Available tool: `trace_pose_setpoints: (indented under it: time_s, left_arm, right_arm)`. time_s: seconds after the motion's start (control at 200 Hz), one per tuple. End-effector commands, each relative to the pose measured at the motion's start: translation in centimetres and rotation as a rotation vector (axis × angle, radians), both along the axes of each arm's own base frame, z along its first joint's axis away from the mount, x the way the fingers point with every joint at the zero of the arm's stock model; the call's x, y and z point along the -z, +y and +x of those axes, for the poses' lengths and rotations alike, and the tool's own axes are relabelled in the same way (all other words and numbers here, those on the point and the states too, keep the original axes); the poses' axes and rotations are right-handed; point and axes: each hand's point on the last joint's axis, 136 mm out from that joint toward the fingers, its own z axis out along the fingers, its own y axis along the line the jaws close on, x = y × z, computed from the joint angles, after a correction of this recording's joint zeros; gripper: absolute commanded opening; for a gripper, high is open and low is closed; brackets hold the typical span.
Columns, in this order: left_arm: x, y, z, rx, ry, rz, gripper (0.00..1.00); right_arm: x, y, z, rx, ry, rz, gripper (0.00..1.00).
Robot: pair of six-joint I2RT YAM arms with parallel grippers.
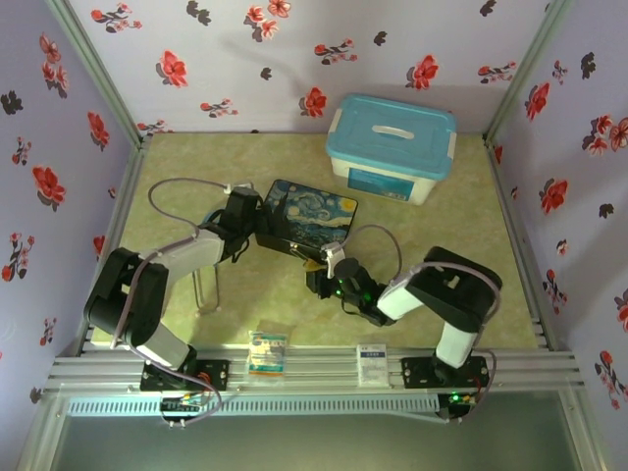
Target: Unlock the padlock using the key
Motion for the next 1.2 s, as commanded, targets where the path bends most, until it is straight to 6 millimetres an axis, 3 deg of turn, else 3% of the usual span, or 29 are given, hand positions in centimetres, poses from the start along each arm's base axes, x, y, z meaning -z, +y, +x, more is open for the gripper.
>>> trace_pose_setpoints:
  time_s: [0.0, 0.125, 0.315, 0.51, 0.57, 0.635, 0.695, 0.87, 0.975, 1.035, 1.195]
  left_arm:
    - [0.8, 0.0, -1.4, 0.027, 0.053, 0.016, 0.64]
    - [1.7, -1.1, -1.4, 0.053, 0.077, -0.025, 0.64]
    - [2.6, -1.6, -2.1, 0.058, 0.089, -0.069, 0.62]
    - [3.3, -1.5, -2.1, 0.058, 0.099, -0.058, 0.61]
    - [3.4, -1.5, -2.1, 0.06, 0.102, -0.054, 0.61]
    - [3.5, -1.5, -2.1, 0.059, 0.106, -0.057, 0.61]
    - [3.4, -1.6, -2.2, 0.058, 0.102, -0.061, 0.61]
    - [2.8, -1.6, -2.4, 0.059, 0.091, -0.073, 0.6]
    - [2.0, -1.8, -2.3, 0.065, 0.076, -0.08, 0.59]
    - [1.9, -1.9, -2.3, 0.069, 0.072, -0.079, 0.57]
    - [2.1, -2.3, -2.4, 0.08, 0.083, -0.071, 0.55]
  right_arm:
    - [-0.9, -2.4, 0.7, 0.102, -0.145, -0.37, 0.35]
    - [-0.7, -2.5, 1.4, 0.115, -0.176, -0.531, 0.49]
    - [0.0, -2.7, 4.0, 0.226, -0.229, -0.725, 0.52]
    - [2.0, -1.7, 4.8, 0.215, -0.269, -0.867, 0.5]
    - [2.3, -1.4, 4.8, 0.201, -0.266, -0.85, 0.42]
    - [3.0, -1.3, 4.8, 0.177, -0.226, -0.827, 0.27]
    - [3.4, -1.6, 4.4, 0.162, -0.183, -0.777, 0.21]
    - [2.1, -0.9, 2.4, 0.069, -0.077, -0.476, 0.18]
    - [1.2, -0.3, 2.1, 0.011, 0.018, -0.293, 0.11]
    - [1.0, -0.3, 2.2, 0.004, 0.042, -0.242, 0.06]
    - [0.5, -0.7, 1.6, -0.004, 0.069, -0.145, 0.07]
